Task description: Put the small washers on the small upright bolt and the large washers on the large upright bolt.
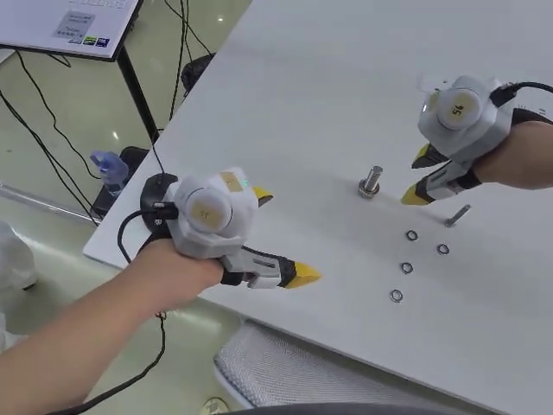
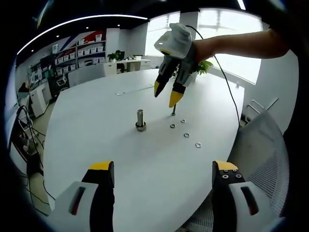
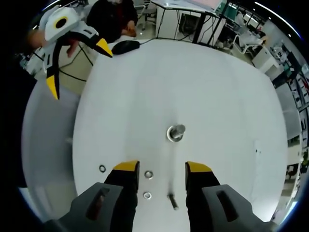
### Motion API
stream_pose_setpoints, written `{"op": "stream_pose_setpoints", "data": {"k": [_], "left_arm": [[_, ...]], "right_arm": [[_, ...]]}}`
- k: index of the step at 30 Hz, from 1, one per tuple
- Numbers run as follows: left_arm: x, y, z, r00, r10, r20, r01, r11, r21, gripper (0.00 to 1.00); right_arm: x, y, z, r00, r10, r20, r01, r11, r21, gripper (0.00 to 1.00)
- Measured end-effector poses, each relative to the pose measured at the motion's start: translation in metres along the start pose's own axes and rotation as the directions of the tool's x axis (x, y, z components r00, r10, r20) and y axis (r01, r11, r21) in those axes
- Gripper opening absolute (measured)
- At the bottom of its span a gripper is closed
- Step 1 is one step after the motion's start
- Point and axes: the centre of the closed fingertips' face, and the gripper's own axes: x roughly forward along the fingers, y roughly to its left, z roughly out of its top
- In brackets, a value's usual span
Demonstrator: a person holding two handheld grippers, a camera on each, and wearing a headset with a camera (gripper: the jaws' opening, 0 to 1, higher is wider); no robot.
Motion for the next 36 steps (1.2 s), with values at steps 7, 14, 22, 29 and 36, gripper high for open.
{"op": "stream_pose_setpoints", "data": {"k": [7,14,22,29,36], "left_arm": [[0.000,-0.001,0.000,1.0000,-0.005,0.004,0.005,1.000,-0.014,0.87],[-0.002,-0.005,0.000,1.0000,-0.007,0.000,0.007,1.000,-0.006,0.89],[-0.002,-0.006,-0.002,1.0000,-0.008,-0.003,0.008,1.000,-0.013,0.92],[-0.001,-0.010,-0.001,0.9997,-0.020,-0.011,0.019,1.000,-0.007,0.93],[-0.001,-0.009,0.000,0.9996,-0.022,-0.019,0.022,1.000,0.001,0.95]], "right_arm": [[-0.004,0.013,-0.018,0.9998,0.009,0.020,-0.010,1.000,0.030,0.39],[-0.002,0.027,-0.037,0.9994,0.010,0.033,-0.012,0.998,0.062,0.36],[0.008,0.040,-0.066,0.9998,0.016,0.015,-0.017,0.994,0.108,0.34],[0.019,0.035,-0.091,1.0000,-0.004,-0.005,0.004,0.990,0.143,0.29],[0.032,0.036,-0.107,0.9997,0.013,-0.019,-0.009,0.983,0.182,0.28]]}}
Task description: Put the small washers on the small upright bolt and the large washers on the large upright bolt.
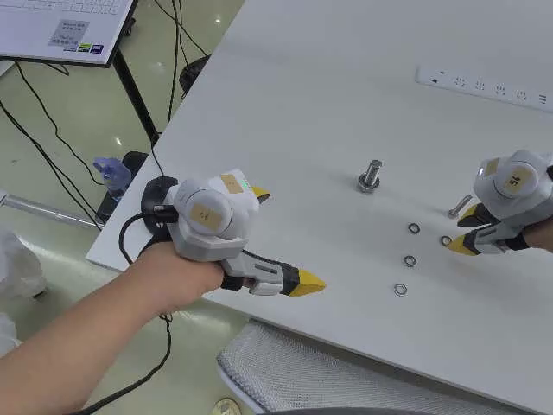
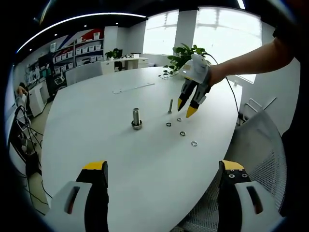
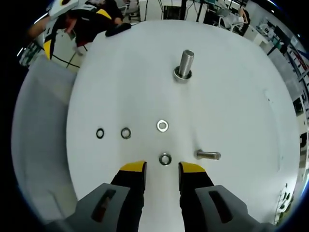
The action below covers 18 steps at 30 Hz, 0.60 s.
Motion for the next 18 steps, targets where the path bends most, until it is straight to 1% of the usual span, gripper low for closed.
{"op": "stream_pose_setpoints", "data": {"k": [2,4,10,12,18], "left_arm": [[0.000,0.000,-0.001,1.0000,-0.001,-0.008,0.001,1.000,0.006,0.96],[0.000,0.002,-0.001,0.9999,0.008,-0.009,-0.008,1.000,0.008,0.98],[0.001,0.002,0.000,0.9999,0.006,-0.014,-0.005,1.000,0.012,0.98],[0.001,0.001,0.000,0.9999,0.003,-0.012,-0.003,1.000,0.010,0.98],[0.001,0.000,-0.002,0.9999,-0.002,-0.014,0.002,1.000,0.005,0.99]], "right_arm": [[0.003,0.000,-0.001,1.0000,0.006,0.000,-0.006,1.000,0.009,0.28],[0.005,0.001,-0.002,1.0000,0.008,-0.004,-0.008,1.000,0.015,0.28],[0.013,-0.004,-0.004,1.0000,0.002,-0.008,-0.001,1.000,0.029,0.27],[0.014,-0.003,-0.004,1.0000,0.009,-0.002,-0.009,0.999,0.039,0.27],[0.017,-0.003,-0.004,0.9999,0.007,-0.008,-0.006,0.999,0.034,0.27]]}}
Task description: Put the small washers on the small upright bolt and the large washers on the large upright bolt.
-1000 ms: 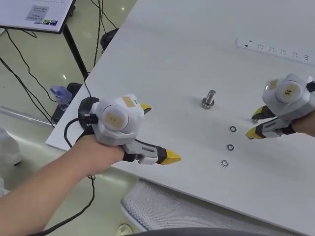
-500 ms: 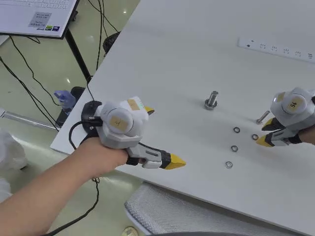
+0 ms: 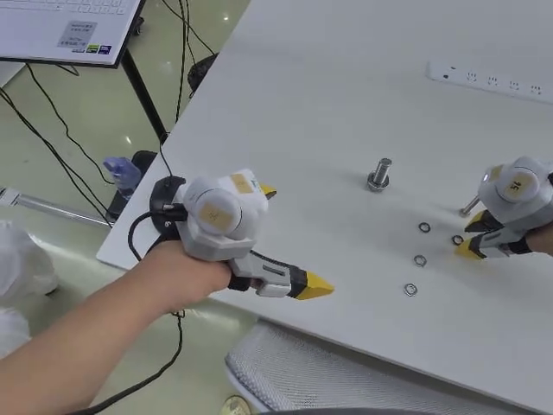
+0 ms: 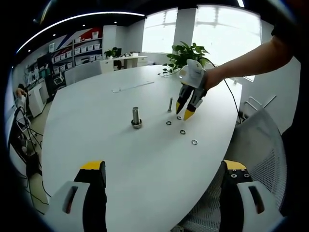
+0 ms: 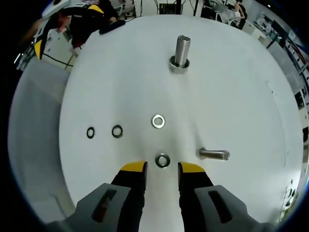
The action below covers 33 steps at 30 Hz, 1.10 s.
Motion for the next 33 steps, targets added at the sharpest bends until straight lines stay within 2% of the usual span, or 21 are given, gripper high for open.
{"op": "stream_pose_setpoints", "data": {"k": [12,18,25,31,33], "left_arm": [[-0.0008,-0.0029,-0.0035,1.0000,-0.006,-0.005,0.006,1.000,-0.007,0.98],[-0.0003,-0.0034,-0.0035,1.0000,-0.004,-0.005,0.004,1.000,-0.007,0.97],[-0.0008,-0.0031,-0.0030,1.0000,0.000,-0.003,0.000,1.000,-0.009,0.96],[-0.0017,-0.0032,-0.0018,1.0000,0.004,0.000,-0.004,1.000,-0.008,0.95],[-0.0022,-0.0032,-0.0013,1.0000,0.005,0.002,-0.005,1.000,-0.008,0.94]], "right_arm": [[0.0031,0.0005,0.0005,0.9999,-0.009,-0.004,0.009,1.000,0.000,0.25],[0.0037,0.0008,0.0024,0.9999,-0.013,0.003,0.013,1.000,0.006,0.21],[0.0035,0.0000,0.0013,0.9997,-0.021,-0.013,0.021,1.000,0.002,0.15],[0.0041,-0.0004,0.0011,0.9990,-0.032,-0.031,0.032,0.999,0.014,0.14],[0.0043,-0.0006,0.0008,0.9987,-0.034,-0.037,0.035,0.998,0.046,0.13]]}}
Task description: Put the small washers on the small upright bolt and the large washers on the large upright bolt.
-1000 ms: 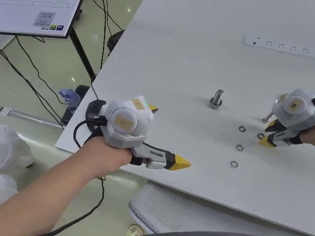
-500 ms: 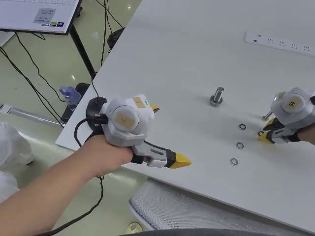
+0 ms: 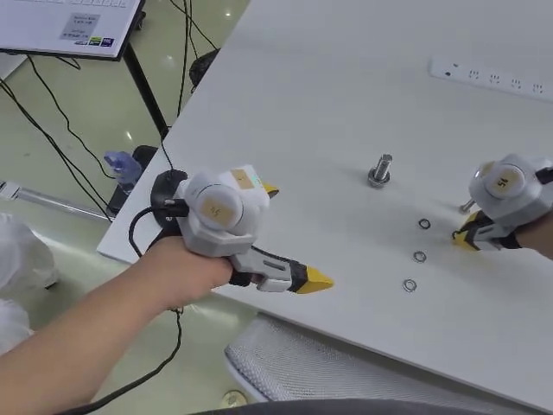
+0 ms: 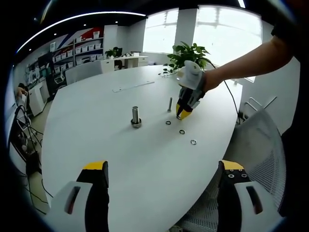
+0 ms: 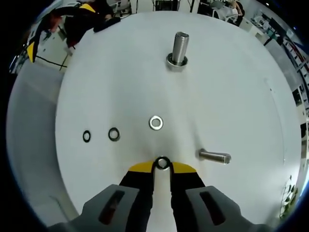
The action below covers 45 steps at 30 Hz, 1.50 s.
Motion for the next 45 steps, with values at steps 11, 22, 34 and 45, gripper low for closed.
{"op": "stream_pose_setpoints", "data": {"k": [11,22,34,45], "left_arm": [[0.000,-0.003,-0.002,0.9999,-0.008,-0.008,0.008,1.000,0.001,0.93],[0.000,-0.002,-0.002,1.0000,-0.005,-0.002,0.005,1.000,-0.001,0.91],[0.003,-0.002,-0.001,0.9999,-0.004,-0.012,0.004,1.000,-0.005,0.93],[0.002,-0.002,0.001,1.0000,-0.005,-0.007,0.005,1.000,0.003,0.93]], "right_arm": [[0.000,0.001,-0.001,0.9999,0.004,0.010,-0.005,1.000,0.022,0.13],[-0.017,-0.003,-0.006,0.9997,0.003,0.022,-0.005,0.997,0.072,0.13],[-0.055,-0.040,-0.004,0.9986,-0.042,0.032,0.038,0.992,0.121,0.13],[-0.066,-0.054,0.019,0.9978,-0.055,0.038,0.052,0.996,0.075,0.13]]}}
